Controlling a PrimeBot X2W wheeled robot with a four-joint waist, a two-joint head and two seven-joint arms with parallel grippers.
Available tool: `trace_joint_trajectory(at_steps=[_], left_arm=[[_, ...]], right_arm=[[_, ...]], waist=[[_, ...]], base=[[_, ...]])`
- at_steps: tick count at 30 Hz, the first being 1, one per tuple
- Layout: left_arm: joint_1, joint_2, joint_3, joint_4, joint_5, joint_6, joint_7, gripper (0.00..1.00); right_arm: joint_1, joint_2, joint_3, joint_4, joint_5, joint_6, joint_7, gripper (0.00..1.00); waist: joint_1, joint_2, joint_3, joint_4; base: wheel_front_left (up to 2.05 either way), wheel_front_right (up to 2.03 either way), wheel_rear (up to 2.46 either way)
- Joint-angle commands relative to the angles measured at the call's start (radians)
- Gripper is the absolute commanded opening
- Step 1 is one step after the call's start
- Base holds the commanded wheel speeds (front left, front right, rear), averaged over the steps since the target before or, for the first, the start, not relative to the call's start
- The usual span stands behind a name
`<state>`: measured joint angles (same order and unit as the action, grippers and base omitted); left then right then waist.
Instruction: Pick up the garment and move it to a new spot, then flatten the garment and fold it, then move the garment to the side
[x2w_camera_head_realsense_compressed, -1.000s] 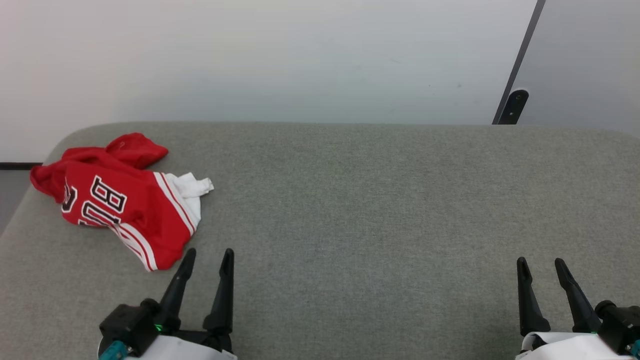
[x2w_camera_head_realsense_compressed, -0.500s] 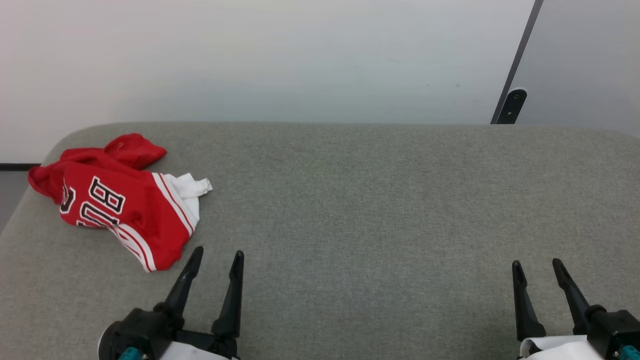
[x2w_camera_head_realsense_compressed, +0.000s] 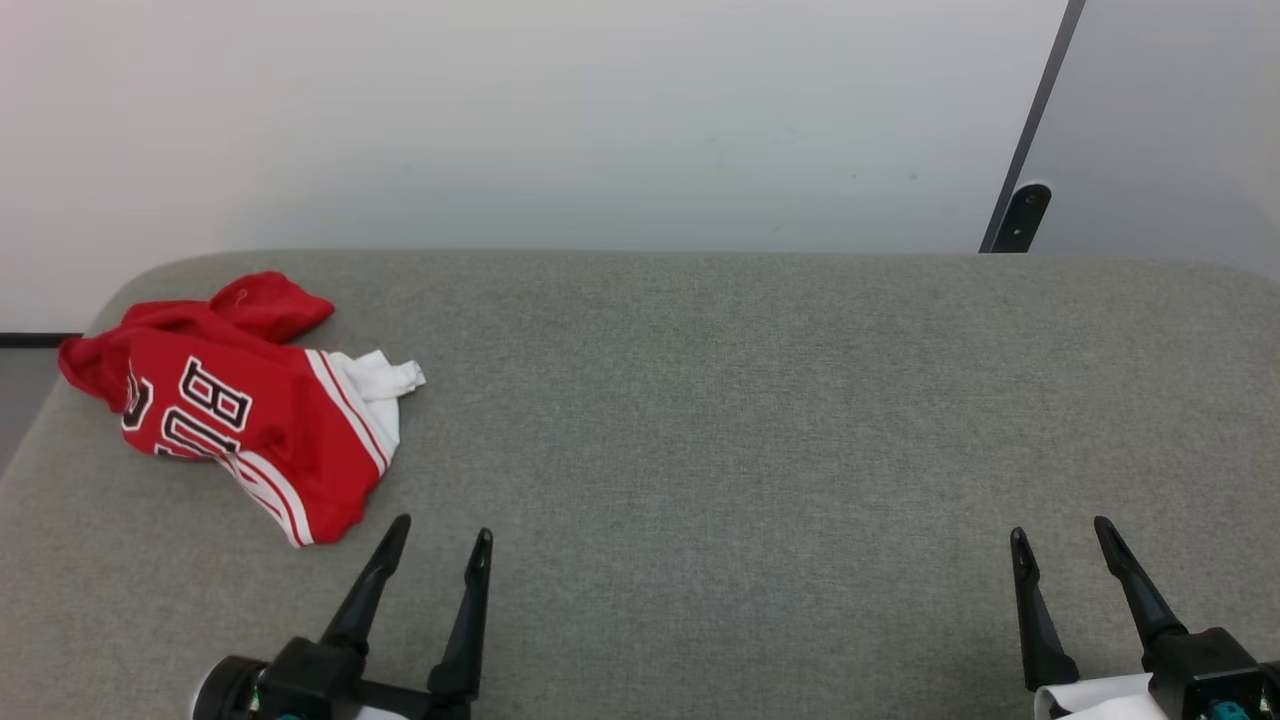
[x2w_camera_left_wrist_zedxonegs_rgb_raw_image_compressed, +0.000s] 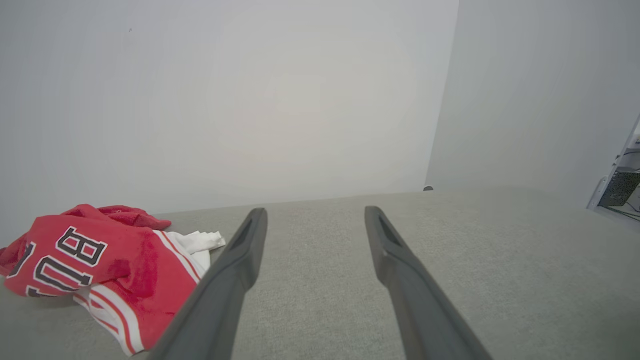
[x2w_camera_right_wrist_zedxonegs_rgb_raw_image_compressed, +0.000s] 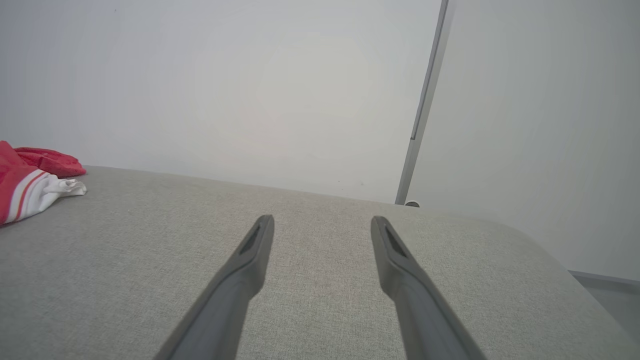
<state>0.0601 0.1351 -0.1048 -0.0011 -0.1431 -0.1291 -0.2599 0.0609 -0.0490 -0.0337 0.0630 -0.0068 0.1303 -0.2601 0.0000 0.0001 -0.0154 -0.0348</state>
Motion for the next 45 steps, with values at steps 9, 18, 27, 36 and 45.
trace_joint_trajectory(at_steps=[9, 18, 27, 36, 45], left_arm=[[-0.006, -0.007, 0.027, 0.025, 0.009, -0.002, -0.005, 1.0], [-0.033, 0.003, 0.021, 0.043, -0.005, -0.002, -0.005, 1.0], [-0.062, 0.024, 0.07, 0.074, 0.003, -0.001, -0.005, 1.0], [-0.078, 0.047, 0.131, 0.12, 0.011, 0.002, -0.005, 1.0], [-0.106, 0.035, 0.135, 0.17, -0.023, 0.0, -0.005, 1.0]], right_arm=[[0.016, -0.002, -0.001, 0.0, -0.022, 0.001, -0.005, 1.0], [0.027, -0.002, -0.001, -0.002, -0.031, 0.001, -0.005, 1.0], [-0.003, -0.001, 0.074, 0.021, -0.013, 0.001, -0.005, 1.0], [-0.04, -0.001, 0.164, 0.054, 0.028, 0.001, -0.005, 1.0], [-0.049, -0.001, 0.171, 0.073, 0.03, 0.001, -0.005, 1.0]], waist=[[0.0, -0.0001, -0.01, -0.001], [0.0, -0.0001, -0.024, 0.052], [0.0, -0.0001, -0.057, 0.222], [0.0, -0.0001, -0.078, 0.387], [0.0, -0.0001, -0.068, 0.434]], base=[[0.0, 0.0, 0.0], [0.0, 0.0, 0.0], [0.0, 0.0, 0.0], [0.0, 0.0, 0.0], [0.0, 0.0, 0.0]])
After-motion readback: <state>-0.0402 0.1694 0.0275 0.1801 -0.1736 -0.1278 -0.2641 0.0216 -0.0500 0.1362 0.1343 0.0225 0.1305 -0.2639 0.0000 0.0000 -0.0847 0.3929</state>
